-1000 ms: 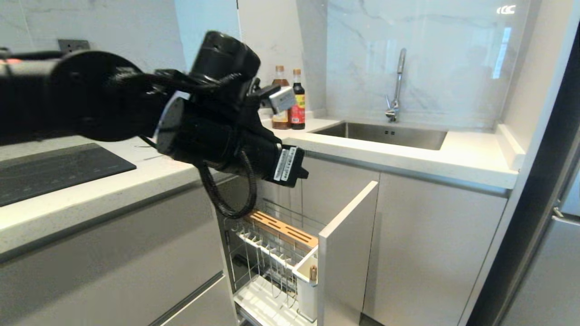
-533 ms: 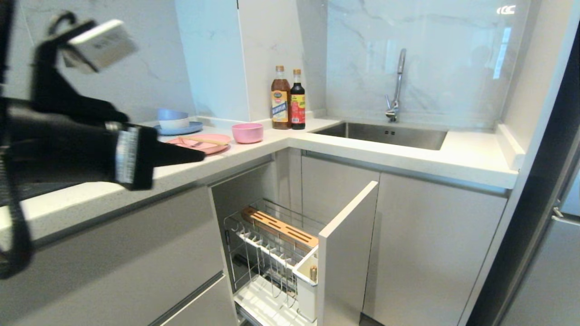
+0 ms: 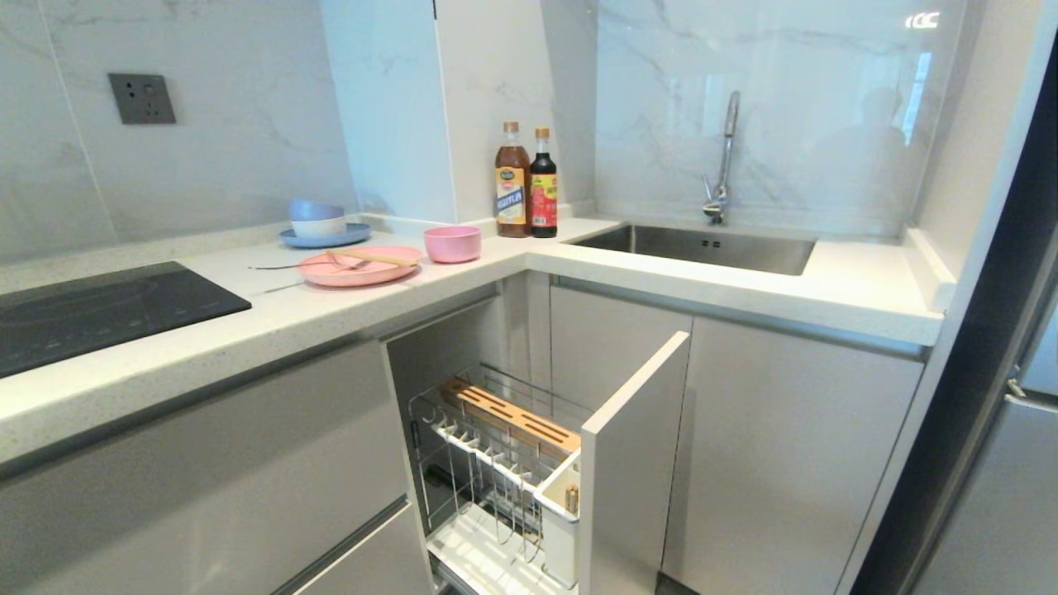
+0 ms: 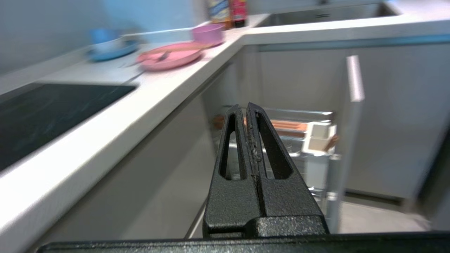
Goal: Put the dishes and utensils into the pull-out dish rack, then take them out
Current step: Pick up the chopsticks and place it in the cupboard
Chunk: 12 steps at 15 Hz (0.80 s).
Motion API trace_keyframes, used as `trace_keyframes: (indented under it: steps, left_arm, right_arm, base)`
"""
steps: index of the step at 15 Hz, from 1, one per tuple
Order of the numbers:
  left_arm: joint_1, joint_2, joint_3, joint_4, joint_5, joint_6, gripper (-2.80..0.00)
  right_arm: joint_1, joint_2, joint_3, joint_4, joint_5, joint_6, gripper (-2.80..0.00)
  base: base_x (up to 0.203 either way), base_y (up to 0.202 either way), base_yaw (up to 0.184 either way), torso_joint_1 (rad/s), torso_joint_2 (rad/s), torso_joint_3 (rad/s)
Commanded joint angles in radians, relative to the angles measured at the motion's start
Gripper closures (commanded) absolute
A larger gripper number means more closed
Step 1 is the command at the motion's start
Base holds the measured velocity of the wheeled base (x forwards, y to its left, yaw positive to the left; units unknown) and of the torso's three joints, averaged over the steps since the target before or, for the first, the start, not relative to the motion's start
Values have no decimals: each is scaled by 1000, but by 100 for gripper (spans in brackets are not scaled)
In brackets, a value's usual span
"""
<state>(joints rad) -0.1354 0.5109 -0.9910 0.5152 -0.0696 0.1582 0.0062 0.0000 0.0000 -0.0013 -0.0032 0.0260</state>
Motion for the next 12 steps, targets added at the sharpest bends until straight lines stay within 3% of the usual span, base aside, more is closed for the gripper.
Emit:
trace_keyframes:
  steps: [1, 4, 6, 9, 11, 12]
  left_arm:
    - [71, -276, 193, -31, -4, 10, 0]
    - [122, -455, 512, -186, 29, 21, 0]
    - [136, -498, 662, -306, 74, 13, 0]
    - [137, -507, 919, -489, 85, 26, 0]
    - [136, -509, 1021, -587, 55, -13, 0]
    - [136, -510, 1011, -545, 30, -44, 0]
  right_arm:
    - [0, 0, 2, 0, 0, 0, 0]
    - [0, 0, 2, 0, 0, 0, 0]
    - [0, 0, 2, 0, 0, 0, 0]
    - [0, 0, 1, 0, 0, 0, 0]
    - [0, 0, 0, 0, 0, 0, 0]
    - [0, 0, 1, 0, 0, 0, 0]
  base:
    - [0, 0, 0, 0, 0, 0]
    - [0, 0, 0, 0, 0, 0]
    - [0, 0, 0, 0, 0, 0]
    - [0, 0, 0, 0, 0, 0]
    - [0, 0, 0, 0, 0, 0]
    - [0, 0, 0, 0, 0, 0]
